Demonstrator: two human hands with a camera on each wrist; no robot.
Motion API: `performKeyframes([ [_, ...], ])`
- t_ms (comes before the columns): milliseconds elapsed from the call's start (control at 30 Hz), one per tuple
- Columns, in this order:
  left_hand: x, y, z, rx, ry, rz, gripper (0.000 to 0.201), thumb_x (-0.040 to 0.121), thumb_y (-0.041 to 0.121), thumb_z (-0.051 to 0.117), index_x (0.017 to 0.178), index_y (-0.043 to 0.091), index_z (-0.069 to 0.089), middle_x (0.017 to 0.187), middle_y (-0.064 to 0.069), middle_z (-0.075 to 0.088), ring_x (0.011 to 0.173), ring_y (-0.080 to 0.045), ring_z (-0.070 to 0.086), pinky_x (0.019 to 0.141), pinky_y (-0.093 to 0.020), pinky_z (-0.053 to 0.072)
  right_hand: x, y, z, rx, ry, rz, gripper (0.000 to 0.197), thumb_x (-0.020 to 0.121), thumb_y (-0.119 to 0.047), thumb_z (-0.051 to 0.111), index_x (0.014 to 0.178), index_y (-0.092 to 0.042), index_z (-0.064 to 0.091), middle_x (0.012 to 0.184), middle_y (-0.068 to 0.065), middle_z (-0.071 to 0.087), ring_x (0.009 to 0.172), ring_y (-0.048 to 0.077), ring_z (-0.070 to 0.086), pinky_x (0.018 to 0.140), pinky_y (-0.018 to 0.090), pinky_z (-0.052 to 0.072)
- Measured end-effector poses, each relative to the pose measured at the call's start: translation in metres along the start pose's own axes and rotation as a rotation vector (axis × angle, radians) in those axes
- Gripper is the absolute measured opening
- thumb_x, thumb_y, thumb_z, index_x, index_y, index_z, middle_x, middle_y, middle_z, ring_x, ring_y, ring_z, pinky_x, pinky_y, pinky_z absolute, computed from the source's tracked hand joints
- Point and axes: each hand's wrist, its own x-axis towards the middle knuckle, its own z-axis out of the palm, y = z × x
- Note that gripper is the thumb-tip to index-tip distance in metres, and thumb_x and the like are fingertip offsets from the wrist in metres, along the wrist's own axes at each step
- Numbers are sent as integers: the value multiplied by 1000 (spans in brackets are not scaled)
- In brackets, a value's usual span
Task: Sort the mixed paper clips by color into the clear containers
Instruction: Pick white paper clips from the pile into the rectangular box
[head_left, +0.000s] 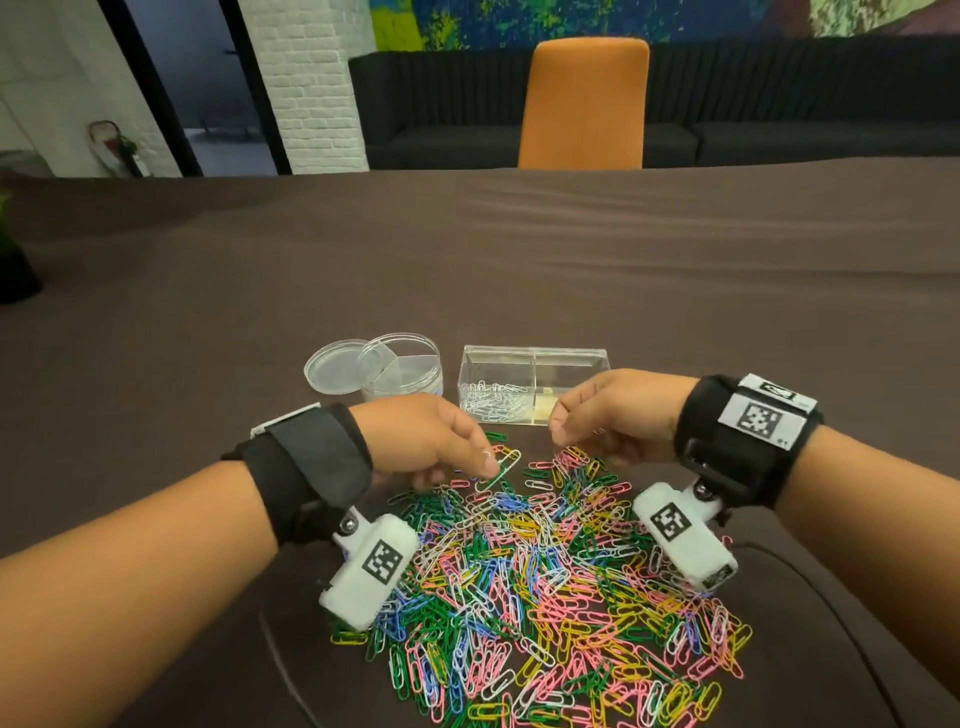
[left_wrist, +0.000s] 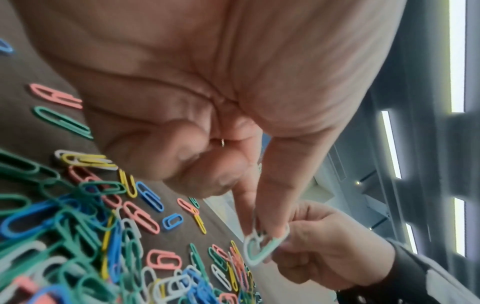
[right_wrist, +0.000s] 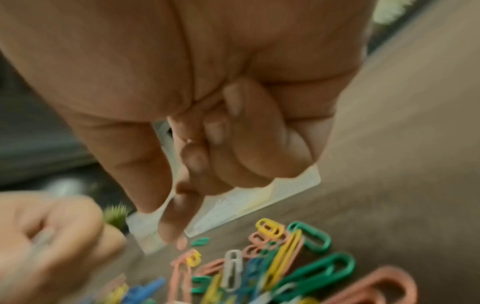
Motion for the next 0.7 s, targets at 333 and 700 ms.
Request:
performKeyframes([
  [333,-2,1,-2,0,-67,-77,4,85,11,73,83,11,71,46,6,50,40,-5,41,40,-17,32,29,-19,49,-1125,121,-56,25,89,-34,67,99,-12,73,98,4,72,74,15,54,68,24,44],
  [700,0,-10,-4,-18,-71,-89,10,76,5,68,73,14,66,54,-5,46,44,-12,38,41,-19,31,23,-13,30,-978,225,-116,10,87,-21,66,88,-14,73,89,-1,71,80,16,61,72,25,49],
])
